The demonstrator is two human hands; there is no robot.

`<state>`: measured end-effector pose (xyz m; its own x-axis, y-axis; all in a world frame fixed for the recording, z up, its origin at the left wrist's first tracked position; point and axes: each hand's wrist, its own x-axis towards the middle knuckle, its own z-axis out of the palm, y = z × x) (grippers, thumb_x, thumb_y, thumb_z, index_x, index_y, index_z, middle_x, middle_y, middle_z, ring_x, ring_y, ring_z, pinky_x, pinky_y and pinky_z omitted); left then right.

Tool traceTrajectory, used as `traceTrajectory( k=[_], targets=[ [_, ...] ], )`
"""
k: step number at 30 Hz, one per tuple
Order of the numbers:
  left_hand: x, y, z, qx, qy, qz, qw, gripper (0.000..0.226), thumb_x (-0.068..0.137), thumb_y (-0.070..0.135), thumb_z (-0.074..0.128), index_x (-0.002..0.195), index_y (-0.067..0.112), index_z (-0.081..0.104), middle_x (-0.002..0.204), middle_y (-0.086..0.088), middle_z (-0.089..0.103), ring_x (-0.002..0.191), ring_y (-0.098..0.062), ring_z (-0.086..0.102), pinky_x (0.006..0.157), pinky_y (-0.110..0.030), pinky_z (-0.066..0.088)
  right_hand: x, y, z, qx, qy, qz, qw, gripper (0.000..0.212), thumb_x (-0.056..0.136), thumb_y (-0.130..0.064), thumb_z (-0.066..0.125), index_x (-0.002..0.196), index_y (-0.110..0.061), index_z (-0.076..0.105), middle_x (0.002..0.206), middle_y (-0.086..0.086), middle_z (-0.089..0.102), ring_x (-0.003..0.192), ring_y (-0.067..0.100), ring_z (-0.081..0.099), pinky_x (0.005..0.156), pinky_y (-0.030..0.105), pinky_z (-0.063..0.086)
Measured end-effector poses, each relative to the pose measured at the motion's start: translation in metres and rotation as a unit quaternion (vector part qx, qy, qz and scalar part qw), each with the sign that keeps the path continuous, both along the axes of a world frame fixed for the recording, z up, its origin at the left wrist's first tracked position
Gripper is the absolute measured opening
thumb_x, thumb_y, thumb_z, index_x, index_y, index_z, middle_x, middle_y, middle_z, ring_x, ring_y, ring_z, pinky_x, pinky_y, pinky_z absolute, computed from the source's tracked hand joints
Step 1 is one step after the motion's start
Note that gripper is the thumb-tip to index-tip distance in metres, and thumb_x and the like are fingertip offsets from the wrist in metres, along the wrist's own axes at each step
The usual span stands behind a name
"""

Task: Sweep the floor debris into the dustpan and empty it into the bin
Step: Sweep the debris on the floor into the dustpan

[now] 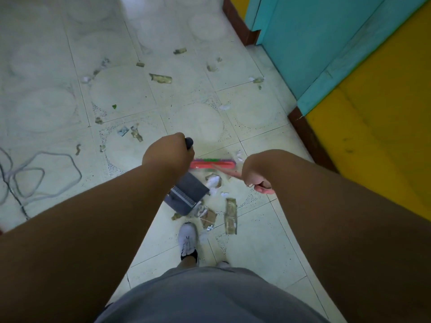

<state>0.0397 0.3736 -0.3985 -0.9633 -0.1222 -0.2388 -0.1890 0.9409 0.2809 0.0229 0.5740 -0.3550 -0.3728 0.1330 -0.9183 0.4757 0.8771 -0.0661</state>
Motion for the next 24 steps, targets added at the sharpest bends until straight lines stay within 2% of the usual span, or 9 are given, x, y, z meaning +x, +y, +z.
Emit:
traceTrajectory(
  k=[4, 7, 10, 11, 13, 15, 18, 21, 24],
  targets=[
    [0.02, 0.01, 0.005, -0.015, 0.001, 0.008, 1.0, 0.025, 0.099, 0.032, 0.041, 0.091, 0.011, 0.052, 0.068, -0.002, 0.045, 0.071, -0.027, 0.051, 0.062, -0.031, 0.037, 0.028, 0.024, 0.015, -0.037, -0.097, -0.047, 0.994, 0.033, 0.107, -0.018, 0.035, 0.079, -0.002, 0.045, 0.025, 0.006, 0.041, 0.015, 0.011, 0.038, 0.02, 0.013, 0.028],
    [0.042, 0.022, 0.01, -0.025, 0.01, 0.017, 0.999, 0.025, 0.098, 0.03, 0.043, 0.089, 0.01, 0.053, 0.067, -0.003, 0.047, 0.069, -0.028, 0.052, 0.061, -0.03, 0.038, 0.044, 0.033, 0.022, -0.016, -0.01, 0.09, 0.996, 0.027, 0.099, -0.002, 0.046, 0.072, -0.005, 0.048, 0.025, 0.001, 0.047, 0.016, 0.011, 0.043, 0.02, 0.015, 0.033],
    [0.067, 0.038, 0.017, -0.037, 0.003, 0.019, 0.999, 0.025, 0.098, 0.027, 0.043, 0.089, 0.007, 0.054, 0.068, -0.006, 0.049, 0.068, -0.028, 0.052, 0.061, -0.029, 0.04, 0.063, 0.057, 0.031, -0.033, 0.018, 0.106, 0.994, 0.026, 0.098, 0.0, 0.047, 0.072, -0.006, 0.048, 0.024, -0.001, 0.045, 0.015, 0.009, 0.041, 0.02, 0.014, 0.031],
    [0.075, 0.043, 0.018, -0.039, 0.002, 0.021, 0.999, 0.024, 0.099, 0.027, 0.043, 0.089, 0.007, 0.053, 0.068, -0.006, 0.049, 0.069, -0.028, 0.052, 0.061, -0.03, 0.04, 0.069, 0.071, 0.031, -0.052, 0.008, 0.06, 0.997, 0.026, 0.101, -0.005, 0.041, 0.077, -0.005, 0.05, 0.024, -0.001, 0.045, 0.014, 0.009, 0.038, 0.02, 0.011, 0.029],
    [0.089, 0.052, 0.019, -0.039, 0.009, 0.024, 0.999, 0.024, 0.099, 0.028, 0.041, 0.089, 0.008, 0.051, 0.069, -0.005, 0.048, 0.07, -0.029, 0.052, 0.061, -0.031, 0.039, 0.083, 0.092, 0.032, -0.066, -0.027, -0.05, 0.996, 0.026, 0.106, -0.017, 0.032, 0.103, -0.008, 0.056, 0.031, 0.001, 0.045, 0.015, 0.008, 0.034, 0.022, 0.011, 0.027],
    [0.097, 0.058, 0.02, -0.042, 0.025, 0.029, 0.998, 0.024, 0.099, 0.029, 0.041, 0.089, 0.009, 0.051, 0.069, -0.005, 0.047, 0.071, -0.028, 0.052, 0.062, -0.032, 0.039, 0.086, 0.106, 0.026, -0.015, -0.007, -0.037, 0.999, 0.022, 0.105, -0.019, 0.036, 0.117, -0.009, 0.052, 0.049, 0.003, 0.044, 0.019, 0.008, 0.033, 0.024, 0.01, 0.026],
    [0.109, 0.064, 0.022, -0.037, 0.038, 0.028, 0.998, 0.024, 0.098, 0.03, 0.042, 0.089, 0.009, 0.051, 0.07, -0.005, 0.049, 0.07, -0.027, 0.052, 0.061, -0.032, 0.038, 0.09, 0.119, 0.014, 0.0, 0.054, -0.035, 0.998, 0.01, 0.1, -0.012, 0.046, 0.095, -0.006, 0.052, 0.061, 0.005, 0.044, 0.025, 0.011, 0.038, 0.026, 0.009, 0.028],
    [0.105, 0.066, 0.023, -0.034, 0.054, 0.02, 0.998, 0.025, 0.098, 0.031, 0.041, 0.091, 0.009, 0.052, 0.071, -0.006, 0.051, 0.07, -0.027, 0.055, 0.061, -0.032, 0.039, 0.091, 0.123, -0.001, -0.002, 0.049, -0.119, 0.992, 0.027, 0.102, -0.016, 0.045, 0.076, -0.007, 0.044, 0.054, 0.005, 0.046, 0.026, 0.009, 0.037, 0.027, 0.01, 0.028],
    [0.091, 0.066, 0.02, -0.029, 0.058, 0.01, 0.998, 0.027, 0.098, 0.033, 0.041, 0.09, 0.011, 0.053, 0.07, -0.005, 0.052, 0.067, -0.026, 0.055, 0.06, -0.031, 0.04, 0.08, 0.114, -0.012, -0.013, 0.129, -0.102, 0.986, 0.024, 0.092, -0.005, 0.055, 0.071, -0.011, 0.046, 0.065, 0.006, 0.05, 0.05, 0.015, 0.048, 0.031, 0.016, 0.039]
  ],
)
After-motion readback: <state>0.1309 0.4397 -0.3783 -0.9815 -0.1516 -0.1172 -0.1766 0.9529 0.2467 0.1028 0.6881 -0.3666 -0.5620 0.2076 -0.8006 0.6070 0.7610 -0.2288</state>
